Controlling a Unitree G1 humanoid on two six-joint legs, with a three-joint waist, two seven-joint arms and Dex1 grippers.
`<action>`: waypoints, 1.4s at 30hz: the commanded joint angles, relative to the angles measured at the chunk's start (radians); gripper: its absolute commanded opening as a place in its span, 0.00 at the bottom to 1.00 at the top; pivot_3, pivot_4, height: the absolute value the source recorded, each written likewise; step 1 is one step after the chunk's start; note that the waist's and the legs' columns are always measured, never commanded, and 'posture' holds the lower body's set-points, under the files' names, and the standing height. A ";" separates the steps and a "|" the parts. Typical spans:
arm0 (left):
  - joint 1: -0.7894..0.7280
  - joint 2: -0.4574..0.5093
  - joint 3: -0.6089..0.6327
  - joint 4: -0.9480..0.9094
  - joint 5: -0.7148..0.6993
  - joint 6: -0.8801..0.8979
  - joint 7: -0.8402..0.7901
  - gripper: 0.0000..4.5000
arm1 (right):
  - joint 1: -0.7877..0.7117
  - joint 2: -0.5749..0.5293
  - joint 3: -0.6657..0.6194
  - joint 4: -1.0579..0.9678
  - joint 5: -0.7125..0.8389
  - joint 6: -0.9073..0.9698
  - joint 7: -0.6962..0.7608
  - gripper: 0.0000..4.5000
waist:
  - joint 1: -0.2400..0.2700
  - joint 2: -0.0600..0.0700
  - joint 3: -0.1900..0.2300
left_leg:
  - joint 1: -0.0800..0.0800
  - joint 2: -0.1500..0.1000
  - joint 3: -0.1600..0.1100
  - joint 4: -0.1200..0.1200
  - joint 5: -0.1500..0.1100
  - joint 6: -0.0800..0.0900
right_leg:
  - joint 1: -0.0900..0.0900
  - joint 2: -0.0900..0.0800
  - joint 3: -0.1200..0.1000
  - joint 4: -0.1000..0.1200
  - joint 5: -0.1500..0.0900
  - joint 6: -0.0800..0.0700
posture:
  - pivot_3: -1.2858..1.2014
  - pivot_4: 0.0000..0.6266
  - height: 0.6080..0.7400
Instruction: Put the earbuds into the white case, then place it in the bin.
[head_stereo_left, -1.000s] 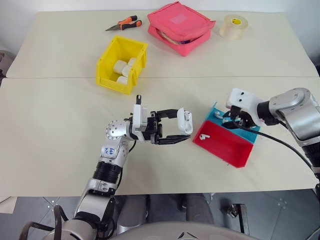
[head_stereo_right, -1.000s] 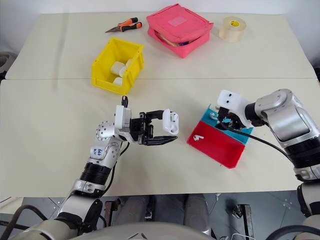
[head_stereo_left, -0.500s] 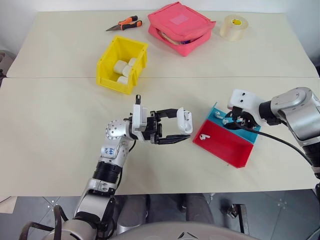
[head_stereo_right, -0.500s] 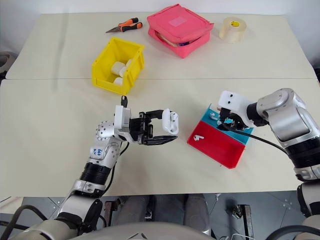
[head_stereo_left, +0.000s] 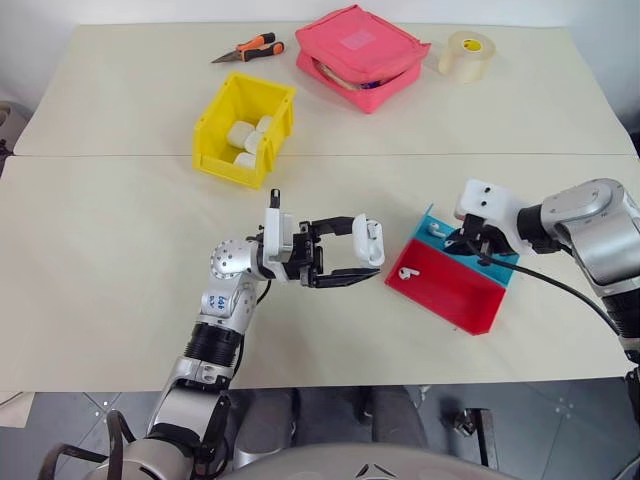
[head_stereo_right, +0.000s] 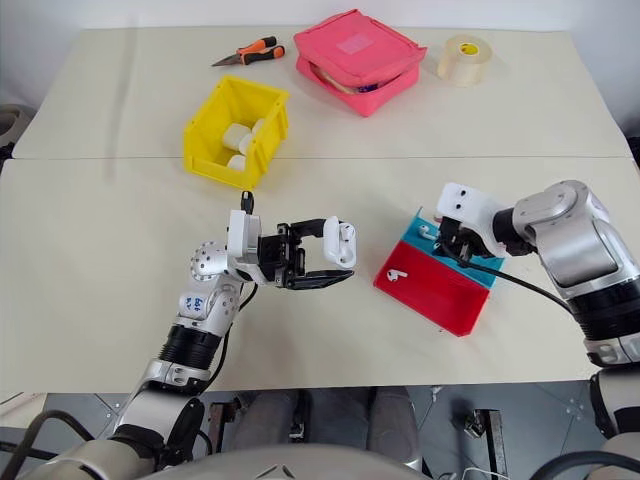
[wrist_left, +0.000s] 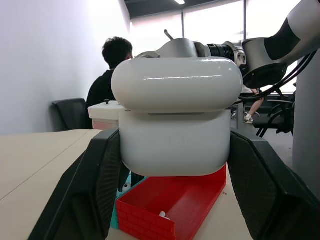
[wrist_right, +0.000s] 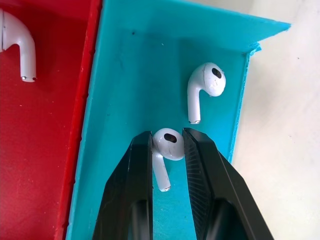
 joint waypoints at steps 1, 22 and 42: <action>-0.001 0.001 -0.001 -0.040 -0.013 0.002 -0.002 0.62 | 0.056 -0.052 -0.139 -0.104 0.065 0.047 -0.007 0.12 | 0.001 0.000 0.000 | 0.000 0.000 0.000 0.000 0.000 0.000 | 0.000 0.000 0.000 0.000 0.000 0.000 | 0.52 0.24 1.00; -0.060 -0.001 -0.006 0.005 0.013 0.029 0.001 0.62 | 0.399 0.590 -0.711 -0.613 1.037 0.271 -0.517 0.12 | 0.000 0.000 0.000 | -0.001 0.000 -0.001 -0.001 0.000 0.000 | -0.001 0.001 0.000 0.001 0.000 0.000 | 0.52 0.24 1.00; -0.089 -0.004 0.019 0.001 -0.006 0.082 0.025 0.62 | 0.558 0.682 -0.508 -0.637 1.080 0.035 -0.658 0.12 | -0.002 0.001 0.000 | 0.001 -0.001 0.001 -0.003 0.000 0.000 | -0.001 0.001 0.001 0.001 0.000 0.000 | 0.52 0.24 1.00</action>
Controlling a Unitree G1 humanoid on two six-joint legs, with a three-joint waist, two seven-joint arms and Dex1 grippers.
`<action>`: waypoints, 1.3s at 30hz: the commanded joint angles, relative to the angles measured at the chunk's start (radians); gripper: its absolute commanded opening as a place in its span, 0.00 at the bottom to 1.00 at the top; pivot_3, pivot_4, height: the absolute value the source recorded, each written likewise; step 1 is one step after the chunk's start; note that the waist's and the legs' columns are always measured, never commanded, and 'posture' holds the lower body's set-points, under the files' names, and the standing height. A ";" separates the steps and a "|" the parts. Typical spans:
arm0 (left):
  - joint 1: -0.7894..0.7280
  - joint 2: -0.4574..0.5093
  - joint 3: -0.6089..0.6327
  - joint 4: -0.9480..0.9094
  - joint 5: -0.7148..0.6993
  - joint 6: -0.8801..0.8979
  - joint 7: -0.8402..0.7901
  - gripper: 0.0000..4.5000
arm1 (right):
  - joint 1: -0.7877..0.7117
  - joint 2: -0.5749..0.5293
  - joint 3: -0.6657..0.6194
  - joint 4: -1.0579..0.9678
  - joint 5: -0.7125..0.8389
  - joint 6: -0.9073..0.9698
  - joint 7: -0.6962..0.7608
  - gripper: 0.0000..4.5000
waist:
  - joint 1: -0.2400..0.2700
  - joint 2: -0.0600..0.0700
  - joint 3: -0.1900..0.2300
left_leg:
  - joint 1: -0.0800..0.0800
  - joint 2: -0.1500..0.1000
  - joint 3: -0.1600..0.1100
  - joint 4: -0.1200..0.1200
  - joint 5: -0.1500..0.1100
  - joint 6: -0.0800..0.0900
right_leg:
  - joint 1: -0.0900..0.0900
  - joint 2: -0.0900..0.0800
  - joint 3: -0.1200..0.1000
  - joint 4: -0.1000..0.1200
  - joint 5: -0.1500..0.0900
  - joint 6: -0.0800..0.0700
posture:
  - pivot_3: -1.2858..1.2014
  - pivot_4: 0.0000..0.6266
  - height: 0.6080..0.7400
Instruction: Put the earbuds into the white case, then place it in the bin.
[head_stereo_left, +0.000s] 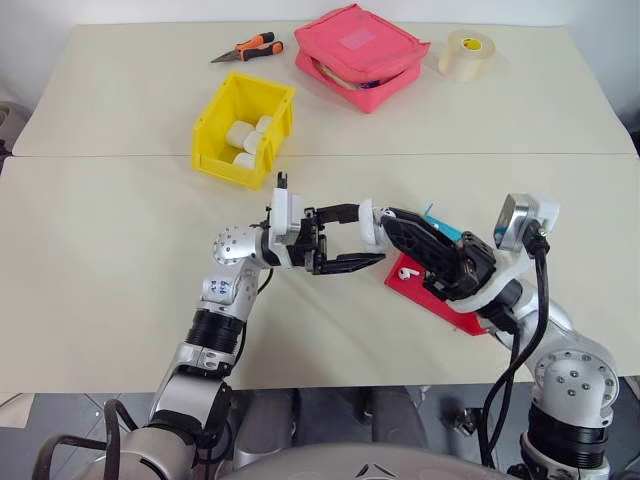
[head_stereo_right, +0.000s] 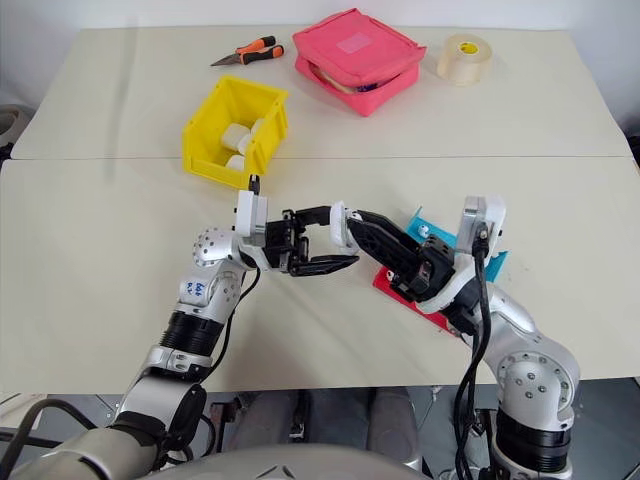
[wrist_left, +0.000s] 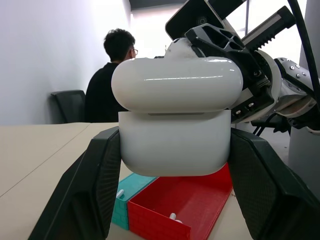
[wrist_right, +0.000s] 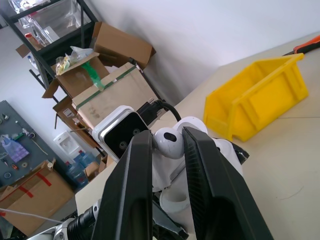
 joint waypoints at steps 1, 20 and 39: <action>-0.014 -0.004 0.009 -0.039 -0.022 0.005 0.001 0.62 | 0.015 0.004 0.021 -0.006 -0.013 -0.047 0.001 0.12 | -0.001 0.000 0.000 | 0.000 0.000 0.000 0.000 0.000 0.000 | 0.000 0.000 0.000 0.000 0.000 0.000 | 0.52 0.24 1.00; -0.030 -0.023 0.041 -0.045 -0.036 0.034 0.048 0.62 | 0.084 0.022 0.156 0.022 -0.175 -0.207 0.040 0.12 | 0.000 0.000 0.000 | 0.000 0.000 0.000 0.000 0.000 0.000 | 0.000 0.000 0.000 0.000 0.000 0.000 | 0.52 0.24 1.00; -0.018 0.049 0.045 -0.045 0.000 0.049 0.010 0.62 | 0.113 -0.237 -0.012 0.014 -0.141 -0.213 0.128 0.79 | 0.002 0.000 0.000 | 0.001 0.000 0.001 0.000 0.000 0.001 | 0.000 0.000 0.001 0.000 0.000 0.000 | 0.52 0.24 1.00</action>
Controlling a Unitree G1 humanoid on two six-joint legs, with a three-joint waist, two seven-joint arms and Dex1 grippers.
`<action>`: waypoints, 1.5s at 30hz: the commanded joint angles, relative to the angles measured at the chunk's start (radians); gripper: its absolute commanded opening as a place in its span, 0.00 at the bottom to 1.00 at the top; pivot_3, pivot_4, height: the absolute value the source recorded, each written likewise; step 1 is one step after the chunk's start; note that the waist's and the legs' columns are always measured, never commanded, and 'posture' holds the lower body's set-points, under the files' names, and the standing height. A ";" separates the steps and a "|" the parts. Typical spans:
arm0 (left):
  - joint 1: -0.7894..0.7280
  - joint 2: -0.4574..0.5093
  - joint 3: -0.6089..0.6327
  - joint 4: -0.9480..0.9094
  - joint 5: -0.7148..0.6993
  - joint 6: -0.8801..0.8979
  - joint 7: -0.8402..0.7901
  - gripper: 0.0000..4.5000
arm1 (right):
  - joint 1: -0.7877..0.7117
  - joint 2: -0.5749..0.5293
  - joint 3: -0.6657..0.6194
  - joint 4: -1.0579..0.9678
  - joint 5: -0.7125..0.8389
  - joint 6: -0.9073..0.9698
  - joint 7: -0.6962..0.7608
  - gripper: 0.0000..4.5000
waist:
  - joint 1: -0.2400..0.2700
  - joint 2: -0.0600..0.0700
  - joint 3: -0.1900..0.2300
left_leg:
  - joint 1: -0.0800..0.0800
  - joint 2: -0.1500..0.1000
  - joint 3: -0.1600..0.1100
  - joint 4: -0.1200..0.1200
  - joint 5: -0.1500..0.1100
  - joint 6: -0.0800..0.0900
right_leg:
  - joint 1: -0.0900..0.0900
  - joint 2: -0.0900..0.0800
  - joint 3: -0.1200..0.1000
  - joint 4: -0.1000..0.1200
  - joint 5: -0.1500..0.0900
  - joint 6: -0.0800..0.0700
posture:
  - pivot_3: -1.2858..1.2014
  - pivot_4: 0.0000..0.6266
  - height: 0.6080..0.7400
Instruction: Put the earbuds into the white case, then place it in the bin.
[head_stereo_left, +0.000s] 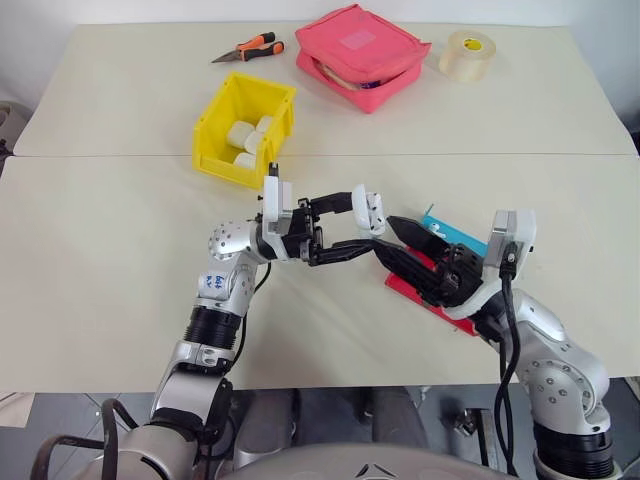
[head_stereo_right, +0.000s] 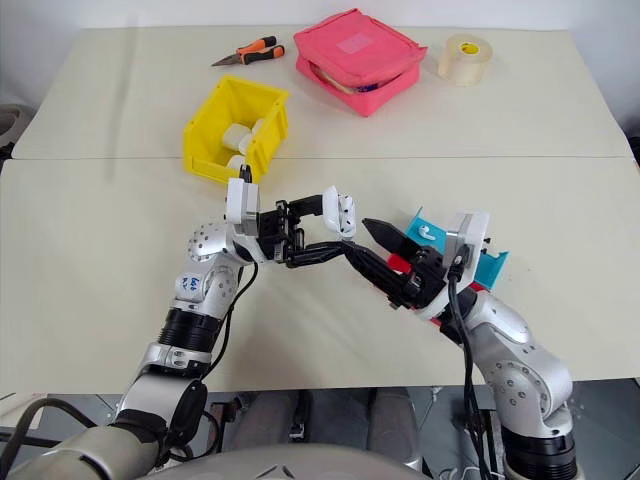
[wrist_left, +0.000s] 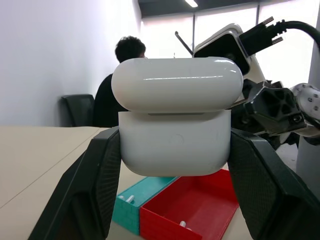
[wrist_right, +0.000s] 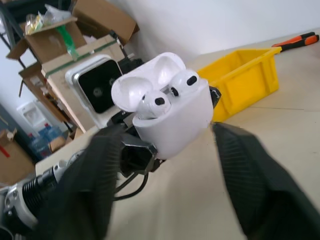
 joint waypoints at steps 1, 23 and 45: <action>-0.002 0.061 0.003 -0.039 0.030 0.001 0.007 0.62 | 0.042 -0.102 -0.135 -0.008 0.049 0.018 0.058 0.79 | -0.001 0.000 0.000 | 0.000 0.000 0.000 0.000 0.000 0.000 | 0.000 0.000 0.000 0.000 0.000 0.000 | 0.52 0.24 1.00; -0.076 0.179 -0.195 -0.082 0.312 -0.045 0.074 0.62 | -0.311 -0.267 0.162 0.038 -0.207 0.187 0.076 0.01 | 0.000 0.000 0.000 | -0.001 0.000 0.000 0.000 0.000 0.000 | -0.001 0.000 0.000 0.000 0.000 0.000 | 0.52 0.24 1.00; 0.267 0.262 0.162 -0.352 -0.061 0.130 0.213 0.62 | 0.098 -0.146 -0.202 -0.005 -0.267 -0.207 0.192 0.55 | -0.002 0.000 0.000 | 0.003 0.003 -0.001 -0.001 0.000 -0.001 | 0.000 0.001 0.003 0.001 0.000 0.000 | 0.52 0.24 1.00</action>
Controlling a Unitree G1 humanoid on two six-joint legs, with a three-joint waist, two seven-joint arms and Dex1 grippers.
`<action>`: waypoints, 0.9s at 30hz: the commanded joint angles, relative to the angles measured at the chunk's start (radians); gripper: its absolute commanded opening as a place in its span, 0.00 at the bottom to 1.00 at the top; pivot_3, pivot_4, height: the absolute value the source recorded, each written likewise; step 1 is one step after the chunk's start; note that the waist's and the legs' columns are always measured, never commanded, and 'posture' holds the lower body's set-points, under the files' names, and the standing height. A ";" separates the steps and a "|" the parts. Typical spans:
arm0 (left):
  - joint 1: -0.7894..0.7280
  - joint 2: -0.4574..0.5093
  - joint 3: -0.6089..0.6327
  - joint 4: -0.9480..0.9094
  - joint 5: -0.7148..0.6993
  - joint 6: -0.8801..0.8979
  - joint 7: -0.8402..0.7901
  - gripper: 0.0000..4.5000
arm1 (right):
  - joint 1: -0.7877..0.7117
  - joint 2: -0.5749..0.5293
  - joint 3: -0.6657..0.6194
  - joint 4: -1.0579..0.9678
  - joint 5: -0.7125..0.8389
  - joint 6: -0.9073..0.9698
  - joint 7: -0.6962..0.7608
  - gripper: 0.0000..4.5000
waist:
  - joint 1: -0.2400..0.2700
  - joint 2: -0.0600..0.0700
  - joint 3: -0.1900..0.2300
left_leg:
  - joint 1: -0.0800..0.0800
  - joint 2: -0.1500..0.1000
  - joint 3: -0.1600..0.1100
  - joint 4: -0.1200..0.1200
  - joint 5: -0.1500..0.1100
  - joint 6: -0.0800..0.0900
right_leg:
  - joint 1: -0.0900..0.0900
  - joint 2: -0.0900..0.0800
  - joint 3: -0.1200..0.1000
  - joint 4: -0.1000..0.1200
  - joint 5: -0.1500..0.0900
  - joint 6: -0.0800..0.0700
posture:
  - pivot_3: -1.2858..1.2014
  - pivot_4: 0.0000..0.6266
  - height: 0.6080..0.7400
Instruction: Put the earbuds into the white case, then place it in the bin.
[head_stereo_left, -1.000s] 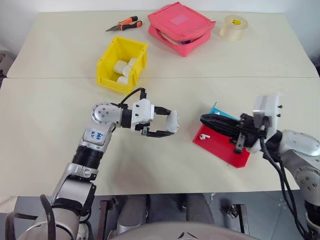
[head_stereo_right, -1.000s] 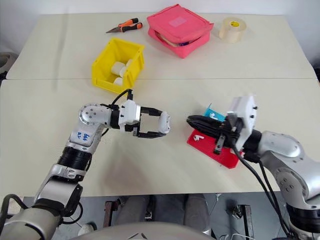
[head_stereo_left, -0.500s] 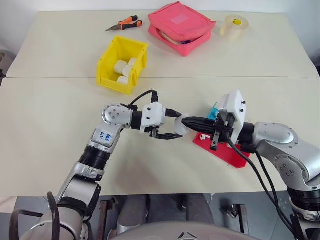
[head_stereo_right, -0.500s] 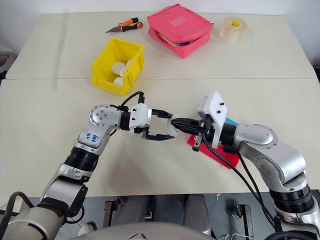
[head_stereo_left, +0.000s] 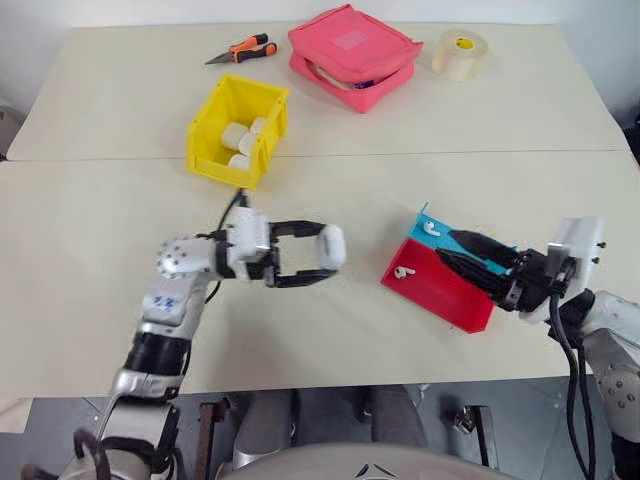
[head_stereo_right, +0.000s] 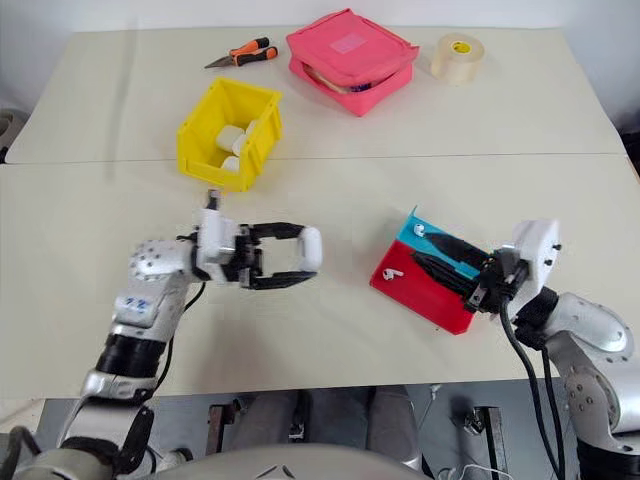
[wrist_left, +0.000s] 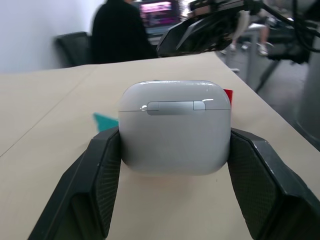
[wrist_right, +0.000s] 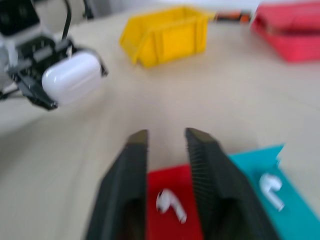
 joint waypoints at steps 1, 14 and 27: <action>0.071 0.020 0.140 -0.073 -0.052 0.060 0.157 0.62 | 0.006 0.035 0.008 -0.040 -0.061 -0.098 -0.013 0.65 | 0.003 0.000 0.000 | 0.000 0.000 -0.002 0.000 0.000 0.000 | 0.000 0.000 0.000 0.000 0.000 0.000 | 0.52 0.24 1.00; -0.163 -0.048 0.294 0.126 -0.013 0.261 0.659 0.62 | -0.038 0.118 0.139 -0.067 -0.222 -0.189 -0.119 0.99 | 0.002 -0.001 0.000 | 0.001 -0.002 0.000 0.000 0.000 0.000 | 0.000 0.000 0.001 0.003 0.000 0.000 | 0.52 0.24 1.00; -0.665 -0.007 0.220 0.785 0.188 0.124 0.690 0.83 | -0.028 0.120 0.146 -0.087 -0.237 -0.171 -0.169 1.00 | -0.003 -0.002 0.001 | 0.002 -0.003 0.008 -0.004 0.000 0.000 | -0.001 0.000 -0.003 0.000 0.000 0.000 | 0.52 0.24 1.00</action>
